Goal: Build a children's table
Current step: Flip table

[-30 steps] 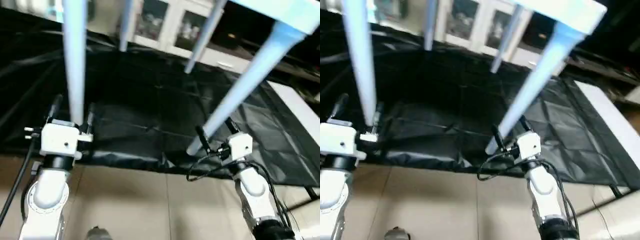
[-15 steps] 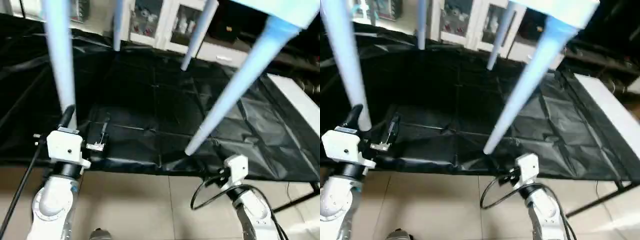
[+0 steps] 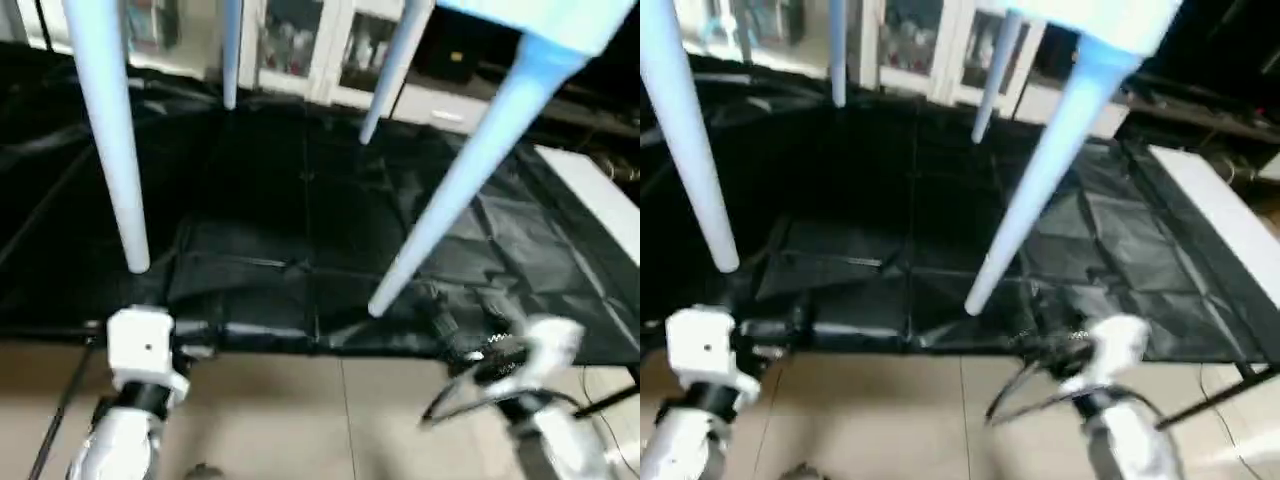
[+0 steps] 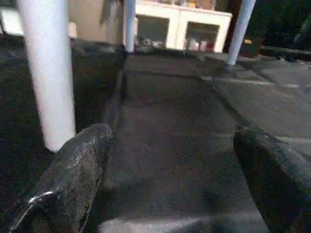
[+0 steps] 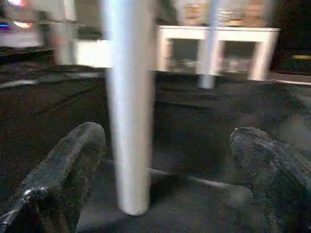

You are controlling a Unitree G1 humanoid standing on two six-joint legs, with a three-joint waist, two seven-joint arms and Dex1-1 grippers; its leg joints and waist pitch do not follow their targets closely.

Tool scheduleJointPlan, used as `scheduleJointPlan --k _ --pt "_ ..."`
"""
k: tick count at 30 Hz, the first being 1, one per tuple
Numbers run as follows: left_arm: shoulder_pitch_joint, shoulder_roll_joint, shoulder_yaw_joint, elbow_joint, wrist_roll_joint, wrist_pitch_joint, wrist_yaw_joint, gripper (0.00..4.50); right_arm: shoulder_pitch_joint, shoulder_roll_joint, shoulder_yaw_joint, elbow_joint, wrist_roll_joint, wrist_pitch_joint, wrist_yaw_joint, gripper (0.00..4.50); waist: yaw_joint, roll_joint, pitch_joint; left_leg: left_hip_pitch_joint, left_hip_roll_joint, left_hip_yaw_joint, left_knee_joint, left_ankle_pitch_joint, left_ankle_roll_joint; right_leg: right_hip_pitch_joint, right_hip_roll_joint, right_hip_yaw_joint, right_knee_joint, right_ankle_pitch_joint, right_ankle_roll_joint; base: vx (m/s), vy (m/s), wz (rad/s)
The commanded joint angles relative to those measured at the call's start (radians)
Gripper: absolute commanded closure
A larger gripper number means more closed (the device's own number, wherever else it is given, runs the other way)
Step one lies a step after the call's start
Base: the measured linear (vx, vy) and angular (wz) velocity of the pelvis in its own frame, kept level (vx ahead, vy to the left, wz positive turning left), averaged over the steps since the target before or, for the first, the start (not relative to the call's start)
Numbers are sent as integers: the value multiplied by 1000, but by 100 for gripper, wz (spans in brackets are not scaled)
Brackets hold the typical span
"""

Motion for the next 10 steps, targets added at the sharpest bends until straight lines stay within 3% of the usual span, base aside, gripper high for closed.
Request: scheduleJointPlan --k 1,2,3,6,7,9,10 --pt "-23 -6 -4 -16 18 2 12 2 -10 3 -21 5 -82 20 -55 0 -10 39 -23 17 40 -39 -110 -511 -87 -10 -88 52 -130 -486 -17 0 0 0" --pt "-27 -2 -4 -18 18 9 11 2 -8 2 -18 -3 -87 32 -66 0 -11 39 -24 18 40 -40 -110 -511 -85 -9 -89 52 -130 -493 -16 0 0 0" --pt "-41 6 -9 -14 20 7 4 2 -9 -1 -12 -12 -108 58 -93 0 -13 49 -25 19 39 -43 -112 -509 -83 -7 -88 51 -129 -488 -17 0 0 0" --pt "-57 -22 -10 7 6 1 21 2 -19 -21 18 -38 -142 109 -118 0 -16 52 -32 13 39 -41 -113 -464 -74 -3 -83 54 -119 -397 -27 0 0 0" --pt "-54 -32 -17 5 -3 21 16 2 -27 -29 23 -54 -143 141 -127 0 -22 47 -34 9 38 -39 -113 -443 -71 2 -81 54 -114 -364 -33 0 0 0" --pt "-52 -27 -28 -2 23 31 17 2 -37 -31 20 -59 -147 154 -122 0 -22 51 -37 10 38 -36 -111 -420 -66 -1 -80 56 -109 -321 -39 0 0 0" --pt "-52 -24 -30 -4 30 32 18 2 -41 -32 20 -58 -151 155 -118 0 -22 48 -39 11 38 -35 -109 -409 -62 -1 -81 56 -108 -307 -39 0 0 0"
